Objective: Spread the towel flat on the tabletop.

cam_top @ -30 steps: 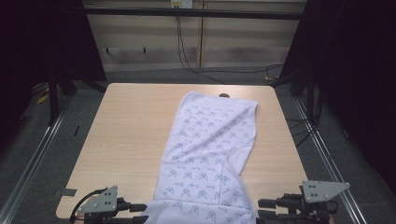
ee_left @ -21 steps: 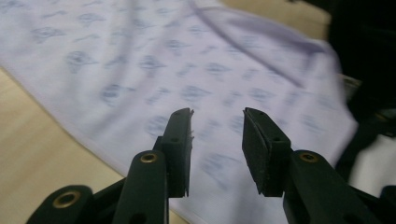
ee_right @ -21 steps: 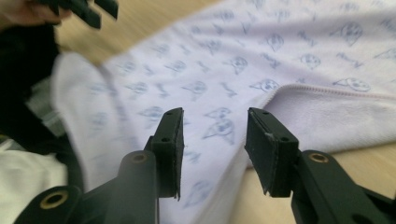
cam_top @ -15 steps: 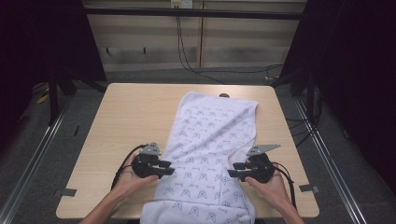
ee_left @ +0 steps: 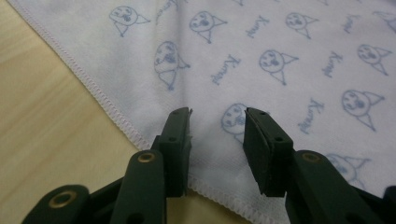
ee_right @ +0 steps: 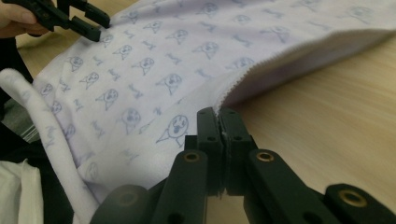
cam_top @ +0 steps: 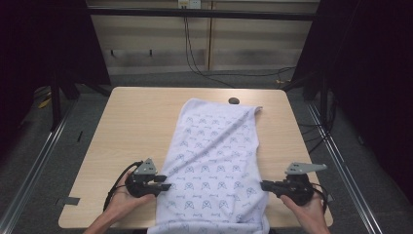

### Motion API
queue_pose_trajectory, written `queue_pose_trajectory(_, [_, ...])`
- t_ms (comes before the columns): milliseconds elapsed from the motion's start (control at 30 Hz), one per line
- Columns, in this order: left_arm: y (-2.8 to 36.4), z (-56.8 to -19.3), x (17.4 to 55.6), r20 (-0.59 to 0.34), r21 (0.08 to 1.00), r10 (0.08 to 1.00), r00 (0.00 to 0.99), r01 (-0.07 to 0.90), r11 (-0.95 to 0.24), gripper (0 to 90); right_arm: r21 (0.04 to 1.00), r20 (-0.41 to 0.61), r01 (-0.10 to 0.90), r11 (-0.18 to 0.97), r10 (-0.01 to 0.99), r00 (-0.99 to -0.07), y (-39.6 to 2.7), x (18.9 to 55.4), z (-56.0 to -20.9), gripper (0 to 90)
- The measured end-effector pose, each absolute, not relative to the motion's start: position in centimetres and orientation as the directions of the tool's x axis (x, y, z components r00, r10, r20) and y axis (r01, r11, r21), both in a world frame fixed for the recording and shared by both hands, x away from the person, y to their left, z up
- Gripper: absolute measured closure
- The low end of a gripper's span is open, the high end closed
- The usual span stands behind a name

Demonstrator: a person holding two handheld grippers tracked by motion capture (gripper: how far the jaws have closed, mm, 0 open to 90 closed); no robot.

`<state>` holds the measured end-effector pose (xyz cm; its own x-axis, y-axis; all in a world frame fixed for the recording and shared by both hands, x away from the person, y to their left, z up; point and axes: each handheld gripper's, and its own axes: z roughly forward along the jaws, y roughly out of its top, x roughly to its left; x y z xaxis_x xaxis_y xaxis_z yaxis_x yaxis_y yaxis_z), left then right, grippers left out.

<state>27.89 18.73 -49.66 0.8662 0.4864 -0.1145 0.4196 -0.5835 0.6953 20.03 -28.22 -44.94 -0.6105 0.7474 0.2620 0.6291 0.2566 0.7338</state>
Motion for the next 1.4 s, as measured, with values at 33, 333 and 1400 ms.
queue_pose_trajectory(33, [19.0,-49.7,27.5,-0.121,0.695,0.492,0.862,0.428,-0.579,60.5,0.727,0.263,0.640,0.248,0.760,-0.594,-28.7,19.4,-45.0,88.2])
queue_pose_trajectory(333, [20.2,-49.3,25.0,-0.128,0.676,0.476,0.870,0.427,-0.600,50.7,0.666,0.279,0.710,0.228,0.807,-0.521,-31.5,16.3,-45.9,79.7])
queue_pose_trajectory(1400, [15.9,-49.8,31.5,-0.056,0.690,0.543,0.838,0.425,-0.586,47.8,0.554,0.076,0.657,0.511,0.755,-0.651,-26.6,20.8,-48.3,64.7])
